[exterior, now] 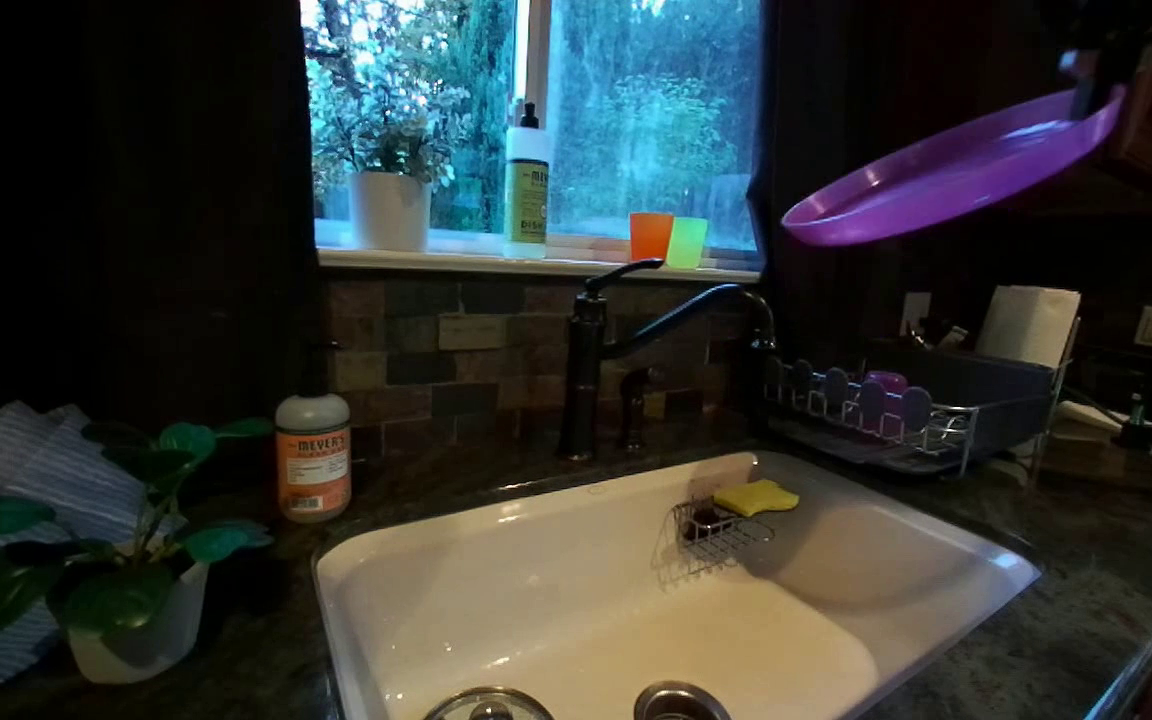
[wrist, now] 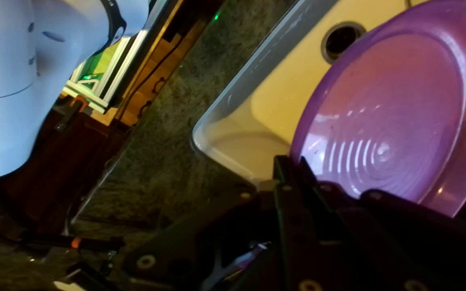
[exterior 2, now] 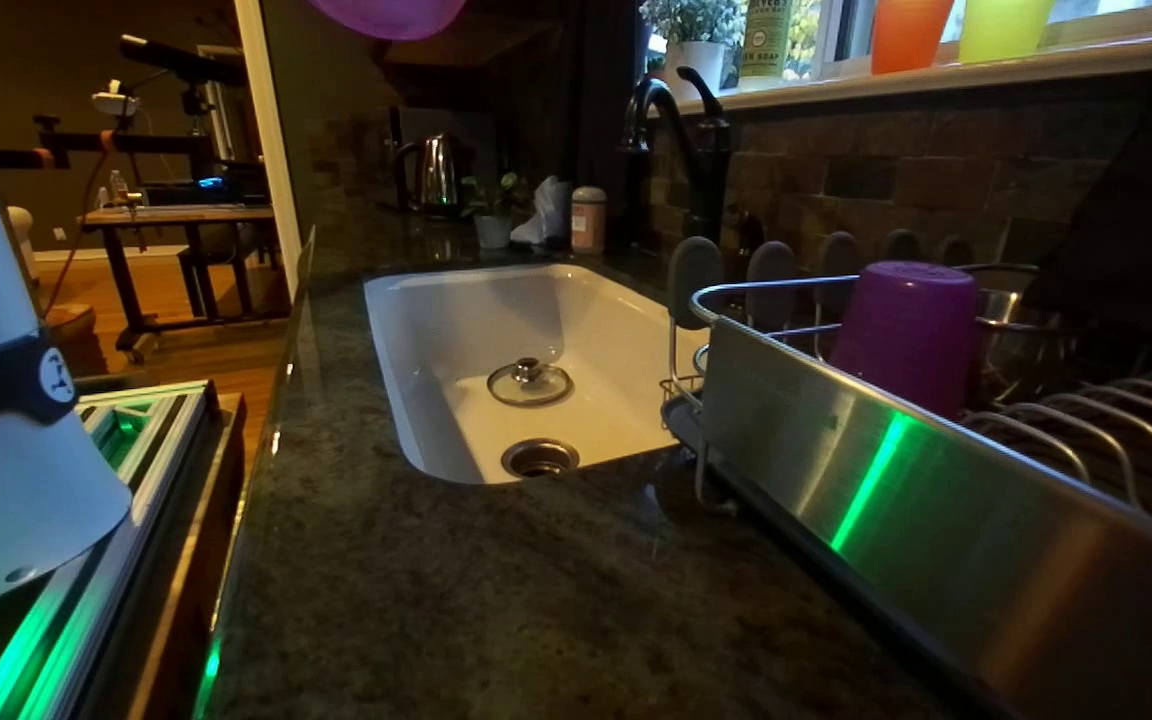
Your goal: Move the purple plate to the dish rack
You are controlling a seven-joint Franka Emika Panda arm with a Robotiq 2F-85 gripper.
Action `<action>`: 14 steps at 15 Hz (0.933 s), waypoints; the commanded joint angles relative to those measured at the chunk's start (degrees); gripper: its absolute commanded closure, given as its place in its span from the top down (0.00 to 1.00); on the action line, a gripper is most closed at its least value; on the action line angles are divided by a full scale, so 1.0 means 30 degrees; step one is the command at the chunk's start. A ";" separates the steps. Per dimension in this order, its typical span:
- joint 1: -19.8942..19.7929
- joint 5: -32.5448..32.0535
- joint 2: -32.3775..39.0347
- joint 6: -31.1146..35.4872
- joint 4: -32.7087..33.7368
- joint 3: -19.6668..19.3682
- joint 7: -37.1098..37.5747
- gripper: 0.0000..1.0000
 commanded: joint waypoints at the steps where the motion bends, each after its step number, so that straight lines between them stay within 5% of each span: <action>1: -0.2382 -0.1249 -0.2314 -0.1523 -0.0164 0.0114 0.0224 0.01; 4: -0.4175 -0.2146 -0.3612 -0.2079 -0.0520 -0.0292 0.0549 0.01; 9: -0.4663 -0.1474 -0.3159 -0.1523 -0.0337 -0.0117 -0.0096 0.01; 14: -0.7274 -0.3178 -0.3969 -0.1209 -0.0076 -0.2958 0.0687 0.01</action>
